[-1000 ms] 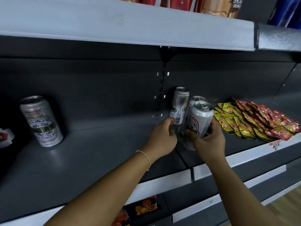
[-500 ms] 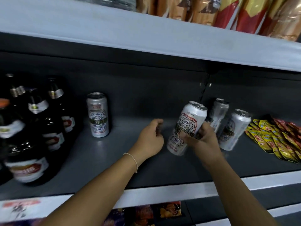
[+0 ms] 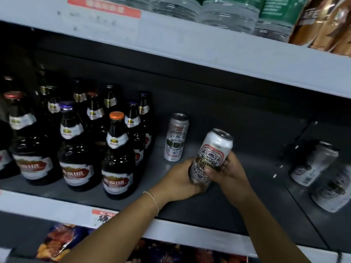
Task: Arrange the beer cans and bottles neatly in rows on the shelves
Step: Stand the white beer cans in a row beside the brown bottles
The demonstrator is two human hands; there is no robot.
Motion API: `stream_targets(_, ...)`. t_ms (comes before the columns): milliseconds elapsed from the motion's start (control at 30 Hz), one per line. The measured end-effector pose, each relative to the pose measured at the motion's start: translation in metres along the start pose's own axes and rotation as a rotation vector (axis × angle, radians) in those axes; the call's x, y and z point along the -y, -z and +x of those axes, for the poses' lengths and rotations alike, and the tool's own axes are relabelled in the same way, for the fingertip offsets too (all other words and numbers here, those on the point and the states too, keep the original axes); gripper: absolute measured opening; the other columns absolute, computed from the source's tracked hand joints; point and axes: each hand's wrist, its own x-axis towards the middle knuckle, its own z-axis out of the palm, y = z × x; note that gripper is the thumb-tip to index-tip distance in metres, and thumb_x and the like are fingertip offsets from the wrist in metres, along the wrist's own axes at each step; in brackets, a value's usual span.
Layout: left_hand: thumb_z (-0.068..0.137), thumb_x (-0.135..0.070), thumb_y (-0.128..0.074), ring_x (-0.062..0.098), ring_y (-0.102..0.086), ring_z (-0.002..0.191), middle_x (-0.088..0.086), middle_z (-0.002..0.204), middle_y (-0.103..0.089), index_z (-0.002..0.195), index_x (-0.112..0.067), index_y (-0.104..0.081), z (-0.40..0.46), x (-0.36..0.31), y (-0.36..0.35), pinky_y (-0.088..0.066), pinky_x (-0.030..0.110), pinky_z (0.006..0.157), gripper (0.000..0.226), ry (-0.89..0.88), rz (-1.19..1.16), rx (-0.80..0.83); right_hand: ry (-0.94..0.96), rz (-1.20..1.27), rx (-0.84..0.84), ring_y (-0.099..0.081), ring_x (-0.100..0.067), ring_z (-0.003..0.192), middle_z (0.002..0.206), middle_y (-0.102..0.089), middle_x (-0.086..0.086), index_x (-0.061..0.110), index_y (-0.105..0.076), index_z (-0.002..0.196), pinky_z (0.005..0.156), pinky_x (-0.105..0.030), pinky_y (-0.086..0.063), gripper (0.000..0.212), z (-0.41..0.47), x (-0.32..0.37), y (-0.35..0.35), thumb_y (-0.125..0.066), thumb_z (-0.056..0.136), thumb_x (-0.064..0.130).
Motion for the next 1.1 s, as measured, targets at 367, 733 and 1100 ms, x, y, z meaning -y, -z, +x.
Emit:
stream_targets(367,0.070,-0.020,-0.077,0.010,-0.066,0.093,-0.006,0.102,-0.069,0.107,-0.028,-0.057,-0.018,0.036,0.034,-0.055,0.029,0.082,0.043,0.053,0.025,-0.285,-0.005,-0.092,0.099,-0.069,-0.012,0.106,0.109,-0.074,0.000,0.015,-0.056,0.123,0.083,-0.022,-0.055,0.055,0.018,0.000,-0.068,-0.073,0.079,-0.013)
stream_targets(733,0.076,-0.011,-0.071,0.006,-0.061,0.097,-0.007,0.106,-0.063,0.119,-0.020,-0.049,-0.010,0.056,0.038,-0.044,0.007,0.075,0.049,0.076,0.011,-0.313,0.004,-0.178,0.042,-0.070,-0.008,0.101,0.105,-0.074,0.005,0.026,-0.059,0.114,0.080,-0.021,-0.055,0.055,0.029,-0.015,-0.091,-0.075,0.077,-0.012)
stream_targets(1100,0.073,-0.016,-0.080,-0.001,-0.063,0.093,-0.010,0.102,-0.067,0.116,-0.023,-0.052,-0.006,0.062,0.035,-0.047,0.009,0.077,0.052,0.114,-0.079,-0.347,-0.005,-0.173,0.051,-0.068,0.000,0.102,0.102,-0.074,0.018,0.033,-0.057,0.110,0.079,-0.015,-0.053,0.053,0.037,-0.023,-0.089,-0.068,0.084,-0.012)
